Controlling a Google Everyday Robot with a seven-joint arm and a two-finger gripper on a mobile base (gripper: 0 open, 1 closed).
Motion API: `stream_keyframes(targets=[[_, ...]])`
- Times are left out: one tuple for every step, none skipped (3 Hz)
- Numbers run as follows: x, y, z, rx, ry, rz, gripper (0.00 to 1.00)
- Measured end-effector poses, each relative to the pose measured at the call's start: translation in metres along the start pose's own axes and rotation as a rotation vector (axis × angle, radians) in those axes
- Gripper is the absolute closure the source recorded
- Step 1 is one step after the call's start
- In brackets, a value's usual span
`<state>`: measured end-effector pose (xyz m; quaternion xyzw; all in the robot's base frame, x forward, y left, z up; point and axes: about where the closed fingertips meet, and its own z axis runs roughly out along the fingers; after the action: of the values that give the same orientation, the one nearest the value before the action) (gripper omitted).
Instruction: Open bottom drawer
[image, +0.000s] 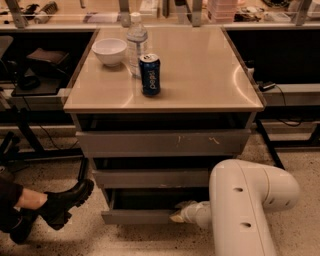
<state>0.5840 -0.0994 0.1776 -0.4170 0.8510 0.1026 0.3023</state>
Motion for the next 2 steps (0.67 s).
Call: stream_keyframes(targets=[[-0.004, 0.001, -0.004, 0.000, 0.000, 0.000, 1.00], [0.014, 0.011, -0.009, -0.002, 0.012, 0.023, 1.00]])
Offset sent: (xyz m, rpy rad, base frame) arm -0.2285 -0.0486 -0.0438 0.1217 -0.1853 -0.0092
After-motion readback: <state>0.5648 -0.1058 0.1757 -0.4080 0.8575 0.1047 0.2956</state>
